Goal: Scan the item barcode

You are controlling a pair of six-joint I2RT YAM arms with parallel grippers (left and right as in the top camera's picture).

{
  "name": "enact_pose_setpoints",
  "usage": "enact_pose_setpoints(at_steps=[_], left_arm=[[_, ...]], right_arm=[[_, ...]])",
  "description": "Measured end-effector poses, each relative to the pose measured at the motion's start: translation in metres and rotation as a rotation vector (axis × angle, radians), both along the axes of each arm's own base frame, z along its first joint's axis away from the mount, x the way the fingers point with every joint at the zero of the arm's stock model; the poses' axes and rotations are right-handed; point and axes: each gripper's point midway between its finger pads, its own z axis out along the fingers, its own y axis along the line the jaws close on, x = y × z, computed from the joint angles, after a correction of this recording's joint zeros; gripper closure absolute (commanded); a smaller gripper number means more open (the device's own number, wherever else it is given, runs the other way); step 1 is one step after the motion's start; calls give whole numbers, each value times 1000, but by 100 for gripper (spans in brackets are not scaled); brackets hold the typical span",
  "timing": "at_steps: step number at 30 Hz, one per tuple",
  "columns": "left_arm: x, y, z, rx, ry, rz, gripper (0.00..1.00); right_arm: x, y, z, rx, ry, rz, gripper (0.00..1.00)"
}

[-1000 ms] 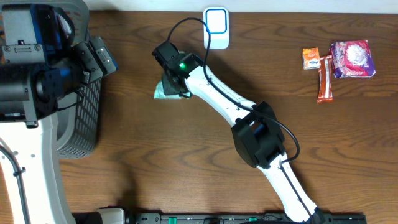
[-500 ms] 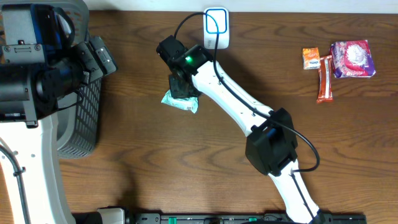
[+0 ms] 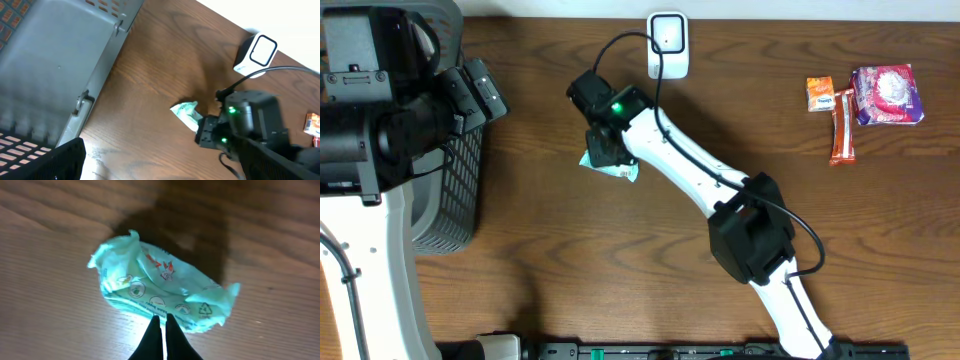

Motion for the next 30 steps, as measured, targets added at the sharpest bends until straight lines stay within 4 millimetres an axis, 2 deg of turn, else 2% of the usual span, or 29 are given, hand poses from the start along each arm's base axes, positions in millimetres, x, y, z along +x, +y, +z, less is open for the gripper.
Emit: enact_pose_setpoints(at_steps=[4, 11, 13, 14, 16, 17, 20, 24, 26, 30], left_arm=[[0, 0, 0, 0, 0, 0, 2], [0, 0, 0, 0, 0, 0, 2], [0, 0, 0, 0, 0, 0, 2], [0, 0, 0, 0, 0, 0, 2], [0, 0, 0, 0, 0, 0, 2], [0, 0, 0, 0, 0, 0, 2], [0, 0, 0, 0, 0, 0, 2], [0, 0, 0, 0, 0, 0, 2], [0, 0, 0, 0, 0, 0, 2], [0, 0, 0, 0, 0, 0, 2]], right_arm=[[-13, 1, -20, -9, 37, 17, 99], [-49, 21, -21, 59, 163, 76, 98], [-58, 22, -20, 66, 204, 84, 94], [-60, 21, -19, 65, 215, 85, 88], [-58, 20, -14, 66, 208, 95, 72], [-54, 19, -10, 71, 193, 106, 69], [-36, 14, 11, 87, 116, 163, 67], [-16, -2, 41, 89, 16, 333, 57], [-13, -10, 45, 65, -4, 426, 54], [-22, -14, 38, 9, -3, 632, 47]])
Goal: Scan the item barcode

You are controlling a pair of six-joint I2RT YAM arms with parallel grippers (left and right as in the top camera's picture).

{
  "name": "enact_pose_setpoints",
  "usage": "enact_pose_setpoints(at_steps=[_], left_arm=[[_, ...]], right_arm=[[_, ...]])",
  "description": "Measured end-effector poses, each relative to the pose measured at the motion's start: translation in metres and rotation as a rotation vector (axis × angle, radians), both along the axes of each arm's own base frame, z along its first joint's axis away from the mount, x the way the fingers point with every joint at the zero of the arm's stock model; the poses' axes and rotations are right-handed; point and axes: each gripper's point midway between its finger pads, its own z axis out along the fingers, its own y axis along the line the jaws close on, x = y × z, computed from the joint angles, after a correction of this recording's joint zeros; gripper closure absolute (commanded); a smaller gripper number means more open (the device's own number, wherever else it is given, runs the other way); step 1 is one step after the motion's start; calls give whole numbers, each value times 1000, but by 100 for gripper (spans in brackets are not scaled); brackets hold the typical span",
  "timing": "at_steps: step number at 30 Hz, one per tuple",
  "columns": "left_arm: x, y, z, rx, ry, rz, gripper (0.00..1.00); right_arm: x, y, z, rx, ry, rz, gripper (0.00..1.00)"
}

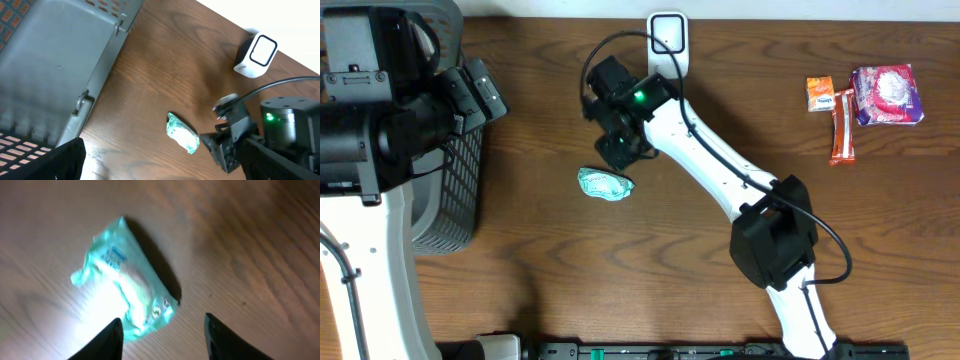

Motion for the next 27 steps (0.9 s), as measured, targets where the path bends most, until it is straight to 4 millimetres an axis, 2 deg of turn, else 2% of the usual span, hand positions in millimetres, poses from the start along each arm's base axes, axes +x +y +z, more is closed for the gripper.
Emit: enact_pose_setpoints(at_steps=[4, 8, 13, 19, 20, 21, 26, 27], left_arm=[[0, 0, 0, 0, 0, 0, 2], [0, 0, 0, 0, 0, 0, 2], [0, 0, 0, 0, 0, 0, 2], [0, 0, 0, 0, 0, 0, 2], [0, 0, 0, 0, 0, 0, 2], [0, 0, 0, 0, 0, 0, 2], [0, 0, 0, 0, 0, 0, 2], [0, 0, 0, 0, 0, 0, 2]], right_arm=[[-14, 10, -6, -26, -18, 185, 44], [-21, 21, -9, -28, -43, 292, 39], [-19, 27, -14, -26, -66, 337, 39], [-18, 25, -41, -62, -34, 349, 41], [-19, 25, -47, -70, -23, 349, 43], [-19, 24, -54, -79, -12, 349, 50], [-21, 21, -81, -111, 29, 327, 99], [-21, 22, -82, -109, 31, 317, 99]])
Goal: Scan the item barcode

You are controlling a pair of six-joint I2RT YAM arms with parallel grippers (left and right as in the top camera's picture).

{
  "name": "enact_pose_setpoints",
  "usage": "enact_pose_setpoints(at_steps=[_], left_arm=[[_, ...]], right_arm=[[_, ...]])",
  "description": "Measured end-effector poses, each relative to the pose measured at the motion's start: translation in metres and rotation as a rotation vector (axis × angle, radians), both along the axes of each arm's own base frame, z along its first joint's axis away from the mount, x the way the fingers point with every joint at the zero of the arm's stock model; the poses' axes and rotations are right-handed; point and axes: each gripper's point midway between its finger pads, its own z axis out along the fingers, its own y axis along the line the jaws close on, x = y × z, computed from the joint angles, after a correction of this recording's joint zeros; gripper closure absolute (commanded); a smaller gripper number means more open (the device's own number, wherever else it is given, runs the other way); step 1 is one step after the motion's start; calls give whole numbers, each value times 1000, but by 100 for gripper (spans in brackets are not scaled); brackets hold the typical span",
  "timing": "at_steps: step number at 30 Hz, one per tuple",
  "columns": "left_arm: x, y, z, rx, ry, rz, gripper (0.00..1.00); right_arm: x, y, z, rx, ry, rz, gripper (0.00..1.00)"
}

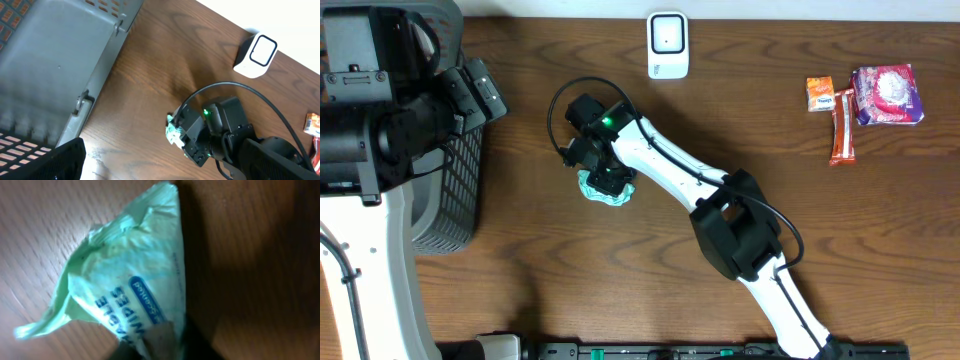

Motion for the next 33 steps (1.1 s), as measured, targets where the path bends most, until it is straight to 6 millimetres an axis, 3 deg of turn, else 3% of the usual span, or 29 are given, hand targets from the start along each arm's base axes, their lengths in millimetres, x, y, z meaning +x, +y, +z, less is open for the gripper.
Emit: enact_pose_setpoints(at_steps=[8, 12, 16, 19, 26, 33], left_arm=[[0, 0, 0, 0, 0, 0, 2], [0, 0, 0, 0, 0, 0, 2], [0, 0, 0, 0, 0, 0, 2], [0, 0, 0, 0, 0, 0, 2], [0, 0, 0, 0, 0, 0, 2], [0, 0, 0, 0, 0, 0, 2]], right_arm=[[34, -6, 10, -34, -136, -185, 99], [84, -23, 38, -58, -322, -310, 99], [153, -56, 87, -101, -617, -455, 99], [192, -85, 117, -143, -805, -545, 99], [237, -122, 144, -94, -941, -679, 99], [279, -140, 158, 149, -938, -789, 99]])
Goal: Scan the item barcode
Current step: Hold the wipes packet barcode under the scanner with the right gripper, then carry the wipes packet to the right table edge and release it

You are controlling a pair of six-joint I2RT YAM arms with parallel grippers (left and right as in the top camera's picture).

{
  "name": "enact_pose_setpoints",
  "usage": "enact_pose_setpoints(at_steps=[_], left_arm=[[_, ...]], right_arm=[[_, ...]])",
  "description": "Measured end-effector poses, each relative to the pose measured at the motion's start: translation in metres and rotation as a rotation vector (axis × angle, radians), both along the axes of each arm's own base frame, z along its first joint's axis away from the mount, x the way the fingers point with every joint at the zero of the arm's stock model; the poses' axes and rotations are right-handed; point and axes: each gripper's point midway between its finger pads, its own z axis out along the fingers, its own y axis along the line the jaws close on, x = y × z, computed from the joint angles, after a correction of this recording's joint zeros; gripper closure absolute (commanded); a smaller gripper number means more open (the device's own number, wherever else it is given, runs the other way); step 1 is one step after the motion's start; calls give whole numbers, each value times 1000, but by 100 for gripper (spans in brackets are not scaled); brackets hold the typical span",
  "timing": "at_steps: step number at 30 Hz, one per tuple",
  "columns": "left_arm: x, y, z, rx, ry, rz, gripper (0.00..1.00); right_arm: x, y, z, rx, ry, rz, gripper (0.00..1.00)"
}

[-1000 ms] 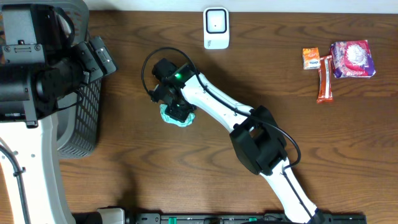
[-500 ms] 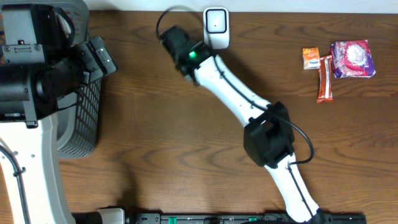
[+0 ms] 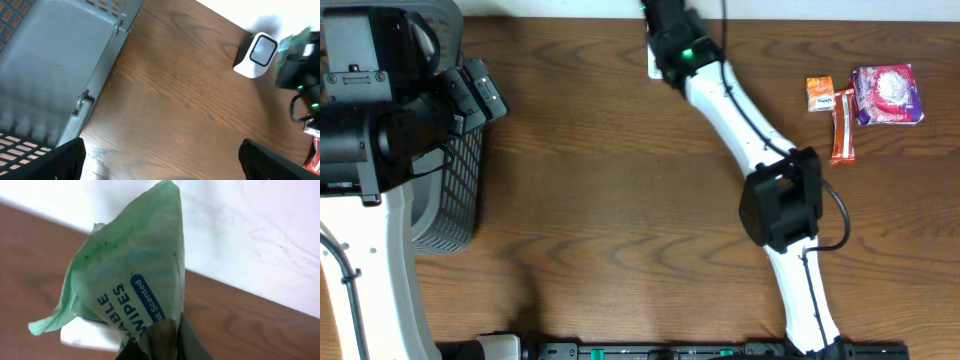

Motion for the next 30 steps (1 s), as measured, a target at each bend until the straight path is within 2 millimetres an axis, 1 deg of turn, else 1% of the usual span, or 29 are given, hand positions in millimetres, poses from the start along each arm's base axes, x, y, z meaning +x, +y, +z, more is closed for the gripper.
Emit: enact_pose_setpoints(at_steps=[2, 4, 9, 14, 17, 20, 22, 23, 24, 25, 26, 28, 30], left_arm=[[0, 0, 0, 0, 0, 0, 2], [0, 0, 0, 0, 0, 0, 2], [0, 0, 0, 0, 0, 0, 2], [0, 0, 0, 0, 0, 0, 2], [0, 0, 0, 0, 0, 0, 2], [0, 0, 0, 0, 0, 0, 2], [0, 0, 0, 0, 0, 0, 2], [0, 0, 0, 0, 0, 0, 2], [0, 0, 0, 0, 0, 0, 2], [0, 0, 0, 0, 0, 0, 2], [0, 0, 0, 0, 0, 0, 2], [0, 0, 0, 0, 0, 0, 2], [0, 0, 0, 0, 0, 0, 2]], right_arm=[[7, -4, 5, 57, -25, -11, 99], [11, -2, 9, 104, -46, -16, 99], [14, 19, 13, 206, -62, 39, 99], [12, 30, 3, 241, -37, 61, 99], [11, 28, -6, 255, -13, 47, 99], [12, 20, -8, 274, -4, 16, 99], [13, 4, -12, 262, 5, -41, 99], [13, -7, -14, 245, 12, -76, 99], [11, -23, -19, 215, 26, -124, 99], [10, -32, -21, 197, 34, -152, 99], [6, -59, -28, 140, 60, -229, 99], [-2, -103, -35, 49, 103, -334, 99], [-16, -149, -41, -50, 170, -422, 99]])
